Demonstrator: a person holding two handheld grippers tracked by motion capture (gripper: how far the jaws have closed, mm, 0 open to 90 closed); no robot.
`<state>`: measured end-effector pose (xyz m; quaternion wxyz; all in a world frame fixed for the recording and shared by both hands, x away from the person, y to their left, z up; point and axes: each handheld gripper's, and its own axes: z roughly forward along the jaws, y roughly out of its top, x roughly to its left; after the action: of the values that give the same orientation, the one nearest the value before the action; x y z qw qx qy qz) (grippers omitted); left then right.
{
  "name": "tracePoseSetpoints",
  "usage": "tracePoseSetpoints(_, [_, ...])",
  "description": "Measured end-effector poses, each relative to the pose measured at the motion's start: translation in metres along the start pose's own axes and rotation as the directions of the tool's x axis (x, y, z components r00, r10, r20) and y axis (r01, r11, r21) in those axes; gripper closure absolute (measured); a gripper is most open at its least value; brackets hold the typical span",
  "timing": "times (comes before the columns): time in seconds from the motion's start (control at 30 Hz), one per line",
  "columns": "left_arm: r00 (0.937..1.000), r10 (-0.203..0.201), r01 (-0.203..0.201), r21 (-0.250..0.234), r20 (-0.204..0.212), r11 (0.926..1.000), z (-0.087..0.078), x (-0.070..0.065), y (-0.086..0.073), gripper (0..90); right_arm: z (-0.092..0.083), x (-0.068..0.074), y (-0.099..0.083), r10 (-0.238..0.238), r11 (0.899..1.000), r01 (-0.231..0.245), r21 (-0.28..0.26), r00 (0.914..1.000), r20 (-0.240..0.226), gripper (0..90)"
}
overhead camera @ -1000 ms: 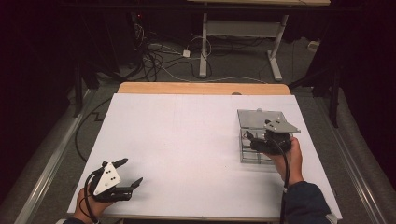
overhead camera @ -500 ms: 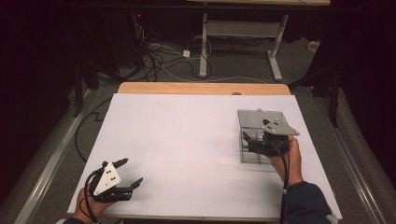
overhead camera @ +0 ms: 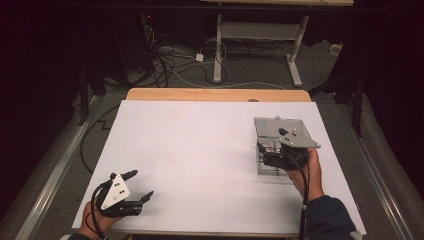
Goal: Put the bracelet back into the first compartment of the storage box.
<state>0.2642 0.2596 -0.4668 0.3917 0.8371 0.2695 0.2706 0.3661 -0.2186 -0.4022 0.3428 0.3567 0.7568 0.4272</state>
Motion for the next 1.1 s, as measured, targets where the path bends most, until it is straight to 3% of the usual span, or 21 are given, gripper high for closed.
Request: tracePoseSetpoints(1.1, [0.9999, 0.009, -0.009, 0.002, 0.005, 1.0000, 0.001, -0.002, 0.001, 17.6, -0.035, 0.031, -0.003, -0.104, 0.993, 0.100, -0.064, 0.9925, -0.065, 16.0])
